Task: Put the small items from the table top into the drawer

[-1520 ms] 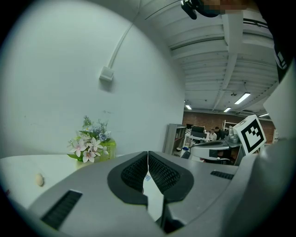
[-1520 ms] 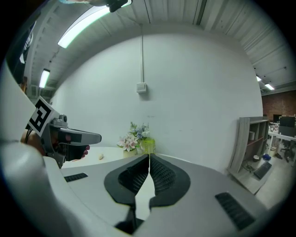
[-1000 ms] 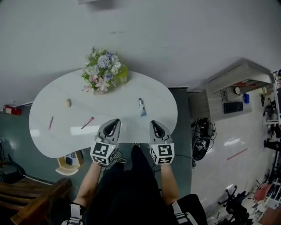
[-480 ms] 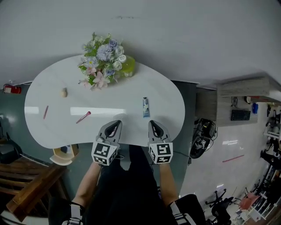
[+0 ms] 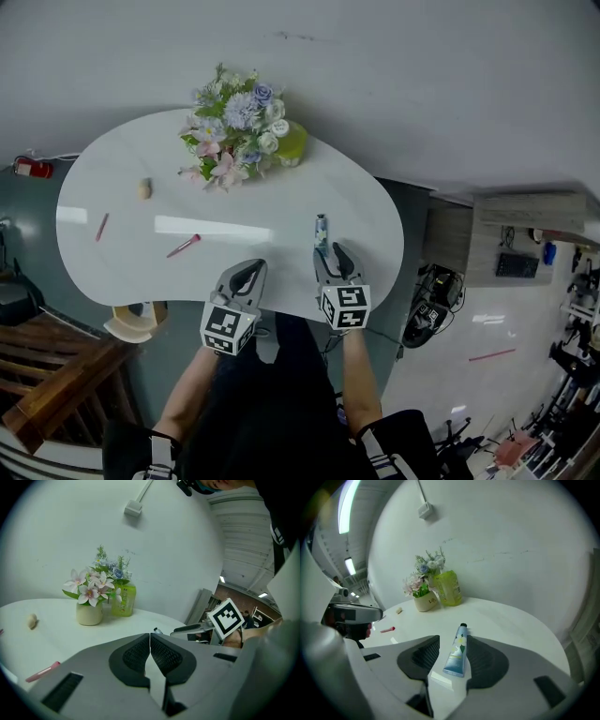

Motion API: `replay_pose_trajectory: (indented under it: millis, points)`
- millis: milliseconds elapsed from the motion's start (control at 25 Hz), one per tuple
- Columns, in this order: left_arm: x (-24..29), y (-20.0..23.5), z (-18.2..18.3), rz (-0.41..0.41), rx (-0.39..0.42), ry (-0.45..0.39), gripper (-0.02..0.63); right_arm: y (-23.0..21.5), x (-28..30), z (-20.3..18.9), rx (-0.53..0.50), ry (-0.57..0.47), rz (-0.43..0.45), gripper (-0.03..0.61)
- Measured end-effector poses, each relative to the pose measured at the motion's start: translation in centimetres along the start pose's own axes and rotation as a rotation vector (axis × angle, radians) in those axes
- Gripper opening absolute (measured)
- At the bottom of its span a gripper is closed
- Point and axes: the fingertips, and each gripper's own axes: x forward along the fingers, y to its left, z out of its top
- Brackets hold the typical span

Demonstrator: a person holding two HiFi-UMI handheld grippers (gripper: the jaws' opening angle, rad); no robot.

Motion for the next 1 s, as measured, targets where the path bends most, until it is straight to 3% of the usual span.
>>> replay_pose_trajectory:
  millis: [840,1000]
  points:
    - [-1.1,2.7,0.6,0.104,-0.060,-0.016,0.020,-1.7,5.5,-1.2,-0.043,0.179,-0.021,0.185]
    - [-1.2,2.8,0.4,0.120,-0.064,-0.021,0.020,-1.9,5.6,-1.2,-0.049,0.178,-0.036,0.149]
